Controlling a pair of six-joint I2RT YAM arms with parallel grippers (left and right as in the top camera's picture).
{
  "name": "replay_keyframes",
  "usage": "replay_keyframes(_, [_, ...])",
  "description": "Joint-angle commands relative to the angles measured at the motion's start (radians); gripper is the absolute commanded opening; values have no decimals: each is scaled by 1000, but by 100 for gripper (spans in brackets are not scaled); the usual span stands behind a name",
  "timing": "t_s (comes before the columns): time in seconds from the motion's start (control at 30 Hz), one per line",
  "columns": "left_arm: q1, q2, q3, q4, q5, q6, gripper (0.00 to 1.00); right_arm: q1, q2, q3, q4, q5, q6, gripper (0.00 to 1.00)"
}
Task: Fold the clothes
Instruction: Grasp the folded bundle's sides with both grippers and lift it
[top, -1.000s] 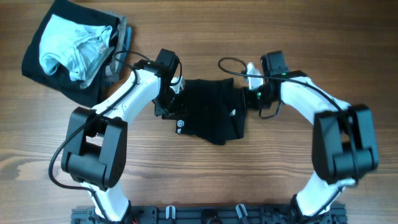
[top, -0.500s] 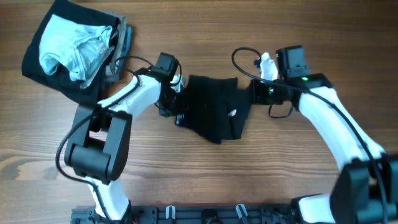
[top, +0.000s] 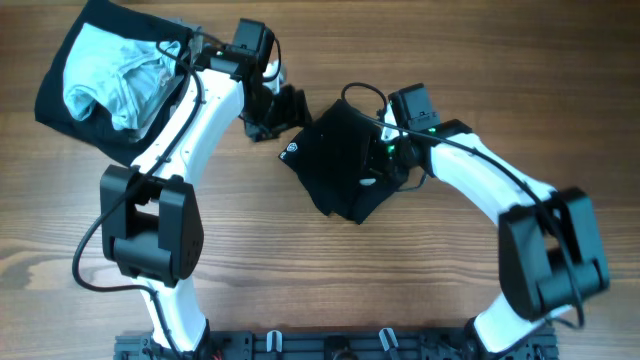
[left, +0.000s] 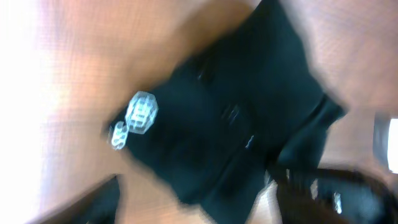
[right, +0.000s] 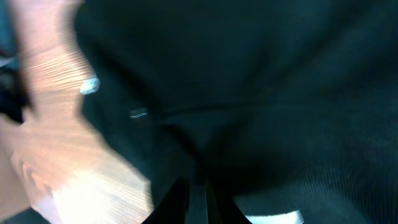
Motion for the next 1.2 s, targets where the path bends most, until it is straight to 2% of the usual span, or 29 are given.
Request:
replay_keyframes(0.0, [1, -2, -33, -80, 31, 8, 90, -28, 101, -3, -16, -12, 102, 14])
replay_keyframes(0.13, [-20, -2, -167, 29, 123, -24, 99, -45, 137, -3, -35, -51, 94, 14])
replay_keyframes(0.27, [-69, -2, -356, 198, 201, -127, 100, -45, 137, -3, -36, -58, 59, 15])
replay_keyframes(0.47, [-137, -2, -488, 446, 190, -296, 100, -45, 137, -3, -34, -58, 46, 15])
replay_keyframes(0.53, [-158, -2, -528, 547, 127, -436, 100, -45, 137, -3, -35, -58, 43, 16])
replay_keyframes(0.67, [-175, -2, -627, 764, 105, -544, 82, -45, 137, -3, -34, -59, 43, 16])
replay_keyframes(0.83, [-172, 3, -685, 877, 90, -557, 73, -48, 137, -3, -35, -60, 43, 16])
replay_keyframes(0.87, [-172, 6, -685, 908, 89, -557, 66, -48, 137, -3, -35, -61, 43, 16])
replay_keyframes(0.93, [-176, 13, -685, 953, 66, -557, 59, -47, 137, -3, -35, -71, 42, 16])
replay_keyframes(1.07, [-212, 16, -685, 971, -7, -541, 32, -47, 137, -3, -54, -79, 39, 15])
replay_keyframes(1.17, [-211, 16, -685, 981, -10, -512, 18, -47, 137, -3, -66, -83, 20, 14])
